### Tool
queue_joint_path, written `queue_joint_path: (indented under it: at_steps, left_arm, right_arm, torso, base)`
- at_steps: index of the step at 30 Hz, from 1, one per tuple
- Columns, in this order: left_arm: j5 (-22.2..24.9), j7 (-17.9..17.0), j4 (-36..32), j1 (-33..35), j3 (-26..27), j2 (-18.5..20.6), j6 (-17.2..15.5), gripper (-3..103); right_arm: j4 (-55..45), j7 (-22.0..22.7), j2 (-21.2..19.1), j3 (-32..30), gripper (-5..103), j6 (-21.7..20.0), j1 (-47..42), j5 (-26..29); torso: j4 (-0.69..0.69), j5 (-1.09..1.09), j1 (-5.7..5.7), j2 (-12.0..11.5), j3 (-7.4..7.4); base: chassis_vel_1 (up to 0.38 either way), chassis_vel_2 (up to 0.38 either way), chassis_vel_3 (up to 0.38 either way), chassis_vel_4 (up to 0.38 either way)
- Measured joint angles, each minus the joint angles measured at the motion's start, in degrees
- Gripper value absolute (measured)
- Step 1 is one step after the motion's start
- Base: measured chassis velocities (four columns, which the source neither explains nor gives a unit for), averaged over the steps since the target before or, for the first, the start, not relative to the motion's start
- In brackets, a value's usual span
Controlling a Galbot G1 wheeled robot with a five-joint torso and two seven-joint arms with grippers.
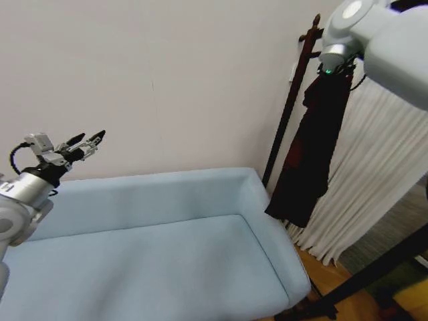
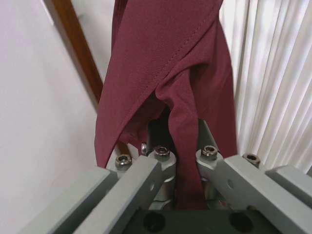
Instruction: Pick up the clothes from the sofa and hang them on the clothes hanger.
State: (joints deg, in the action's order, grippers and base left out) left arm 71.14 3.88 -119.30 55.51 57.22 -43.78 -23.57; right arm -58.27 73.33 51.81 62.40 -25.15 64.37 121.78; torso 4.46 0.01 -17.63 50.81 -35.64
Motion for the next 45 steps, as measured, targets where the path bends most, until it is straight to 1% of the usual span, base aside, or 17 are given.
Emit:
queue_joint_path:
  at_steps: [1,5,6,10,11,15,26,32,40,45]
  left_arm:
    - [0.0,0.0,0.0,0.0,0.0,0.0,0.0,100]
    - [-1.2,0.1,-0.3,0.1,-0.7,-0.8,-0.2,100]
    - [-1.2,0.1,-0.3,0.1,-0.7,-0.8,-0.2,100]
    - [-2.0,0.2,-0.4,0.2,-1.1,-1.3,-0.4,100]
    - [-2.0,0.2,-0.4,0.2,-1.1,-1.3,-0.4,100]
    - [-2.4,0.1,-0.3,0.1,-1.2,-1.5,-0.4,100]
    - [-2.7,-0.1,-0.5,0.1,-1.5,-1.6,-0.5,100]
    - [-2.9,-0.1,-0.6,0.3,-1.7,-1.8,-0.5,100]
    - [-3.0,-0.1,-0.6,0.2,-1.8,-1.9,-0.6,100]
    - [-3.0,0.0,-0.3,0.3,-1.6,-1.9,-0.6,100]
  right_arm:
    - [0.0,0.0,0.0,0.0,2,0.0,0.0,0.0]
    - [3.4,-3.7,0.5,0.1,2,-1.4,0.0,-4.1]
    - [3.4,-3.7,0.5,0.1,2,-1.4,0.0,-4.1]
    - [6.8,-6.8,0.7,-0.6,2,-2.2,-0.3,-5.7]
    - [6.8,-6.8,0.7,-0.6,2,-2.2,-0.3,-5.7]
    - [9.4,-9.3,0.7,-2.0,2,-2.9,-1.6,-7.7]
    - [13.7,-12.9,1.2,-4.4,2,-4.1,-3.8,-10.9]
    - [14.0,-13.8,0.4,-5.2,2,-4.5,-5.2,-12.1]
    - [12.5,-13.6,-0.3,-6.6,2,-4.5,-6.6,-12.6]
    - [12.3,-13.7,-0.5,-6.8,2,-4.4,-7.0,-13.3]
  torso:
    - [0.0,0.0,0.0,0.0,0.0]
    - [0.01,0.0,0.0,0.0,0.01]
    - [0.01,0.0,0.0,0.0,0.01]
    - [0.0,0.0,0.0,0.0,0.01]
    - [0.0,0.0,0.0,0.0,0.01]
    - [0.0,0.0,0.0,0.0,0.01]
    - [0.0,-0.02,0.0,0.0,0.01]
    - [0.01,0.01,0.01,0.0,0.01]
    - [0.0,-0.03,0.01,0.0,0.01]
    - [0.01,0.0,0.01,0.0,0.02]
  base:
    - [0.0,0.0,0.0,0.0]
    - [0.0,0.0,0.0,0.0]
    - [0.0,0.0,0.0,0.0]
    - [0.0,0.0,0.0,0.0]
    - [0.0,0.0,0.0,0.0]
    - [0.0,0.0,0.0,0.0]
    - [0.0,0.0,0.0,0.0]
    - [0.0,0.0,0.0,0.0]
    - [0.0,0.0,0.0,0.0]
    - [0.0,0.0,0.0,0.0]
